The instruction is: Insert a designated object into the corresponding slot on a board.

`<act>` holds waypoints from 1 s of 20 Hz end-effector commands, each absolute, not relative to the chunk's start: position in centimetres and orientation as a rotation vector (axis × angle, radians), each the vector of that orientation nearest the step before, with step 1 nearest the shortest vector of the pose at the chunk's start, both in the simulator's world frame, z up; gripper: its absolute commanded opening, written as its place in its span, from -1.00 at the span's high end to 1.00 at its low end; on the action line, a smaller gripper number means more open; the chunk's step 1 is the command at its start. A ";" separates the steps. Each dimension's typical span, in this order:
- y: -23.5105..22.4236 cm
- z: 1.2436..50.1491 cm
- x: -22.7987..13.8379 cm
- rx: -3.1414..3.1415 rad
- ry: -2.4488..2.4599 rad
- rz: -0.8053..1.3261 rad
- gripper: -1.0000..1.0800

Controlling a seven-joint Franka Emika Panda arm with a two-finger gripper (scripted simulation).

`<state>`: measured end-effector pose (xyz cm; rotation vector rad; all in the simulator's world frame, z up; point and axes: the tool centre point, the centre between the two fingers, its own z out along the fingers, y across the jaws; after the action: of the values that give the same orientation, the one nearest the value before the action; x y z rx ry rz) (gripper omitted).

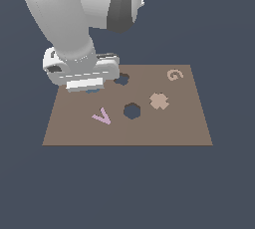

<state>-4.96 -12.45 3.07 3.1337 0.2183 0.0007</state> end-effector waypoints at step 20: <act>-11.1 3.2 -3.2 3.023 0.851 0.001 1.00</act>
<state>-3.40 -11.28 3.19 3.0451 0.7701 0.0007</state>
